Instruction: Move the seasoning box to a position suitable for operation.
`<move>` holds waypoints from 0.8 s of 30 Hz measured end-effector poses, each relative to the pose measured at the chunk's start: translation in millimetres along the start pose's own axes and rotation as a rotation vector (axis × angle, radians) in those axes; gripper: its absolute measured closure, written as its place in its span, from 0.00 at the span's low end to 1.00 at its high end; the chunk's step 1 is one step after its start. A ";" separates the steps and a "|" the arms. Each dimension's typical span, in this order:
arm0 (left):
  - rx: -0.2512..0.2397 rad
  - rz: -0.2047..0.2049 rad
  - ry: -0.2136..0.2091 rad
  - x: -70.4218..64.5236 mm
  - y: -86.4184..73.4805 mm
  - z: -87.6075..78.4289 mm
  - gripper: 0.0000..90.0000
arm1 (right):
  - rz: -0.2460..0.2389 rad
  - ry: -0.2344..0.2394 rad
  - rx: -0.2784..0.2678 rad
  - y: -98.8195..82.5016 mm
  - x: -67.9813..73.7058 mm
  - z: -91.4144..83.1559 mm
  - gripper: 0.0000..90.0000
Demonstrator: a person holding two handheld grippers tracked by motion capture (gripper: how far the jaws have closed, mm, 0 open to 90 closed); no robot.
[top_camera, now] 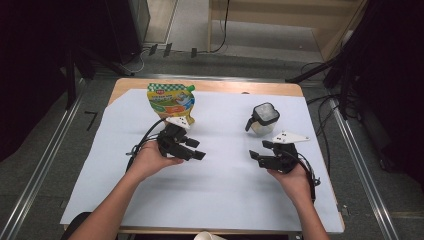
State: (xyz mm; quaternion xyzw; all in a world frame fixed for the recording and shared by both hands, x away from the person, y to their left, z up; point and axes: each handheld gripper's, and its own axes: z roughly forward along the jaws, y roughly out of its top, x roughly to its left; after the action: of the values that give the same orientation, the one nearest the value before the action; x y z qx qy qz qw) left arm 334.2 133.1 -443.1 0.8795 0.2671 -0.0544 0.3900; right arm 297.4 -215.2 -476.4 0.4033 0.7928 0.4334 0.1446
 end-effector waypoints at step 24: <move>-0.006 0.022 -0.003 -5.6 3.4 -10.7 0.46 | 0.089 -0.121 -0.030 2.4 -43.0 1.3 0.37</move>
State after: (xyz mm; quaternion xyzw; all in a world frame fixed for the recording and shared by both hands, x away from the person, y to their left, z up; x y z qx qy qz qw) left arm 330.0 136.5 -431.7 0.8812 0.2568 -0.0503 0.3937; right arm 326.6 -246.6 -480.4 0.4617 0.7572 0.4260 0.1788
